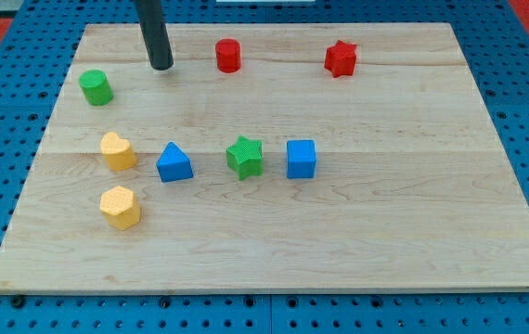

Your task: Nudge the green circle down a bit

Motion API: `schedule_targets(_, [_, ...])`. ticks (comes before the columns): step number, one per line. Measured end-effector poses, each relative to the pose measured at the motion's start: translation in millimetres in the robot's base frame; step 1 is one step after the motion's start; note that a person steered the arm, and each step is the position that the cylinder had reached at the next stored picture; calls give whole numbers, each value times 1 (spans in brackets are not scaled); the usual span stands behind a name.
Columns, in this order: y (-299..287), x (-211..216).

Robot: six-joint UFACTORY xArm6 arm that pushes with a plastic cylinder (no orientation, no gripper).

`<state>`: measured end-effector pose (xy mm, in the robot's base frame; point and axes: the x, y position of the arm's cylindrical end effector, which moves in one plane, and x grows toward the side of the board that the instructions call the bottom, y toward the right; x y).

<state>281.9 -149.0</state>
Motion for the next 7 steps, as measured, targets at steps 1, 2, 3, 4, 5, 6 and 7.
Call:
schedule_targets(1, [0, -2])
schedule_targets(2, [-6, -2])
schedule_targets(3, [-8, -2])
schedule_targets(4, [-56, 0])
schedule_targets(5, [-62, -15])
schedule_targets(6, [-87, -24])
schedule_targets(7, [-113, 59])
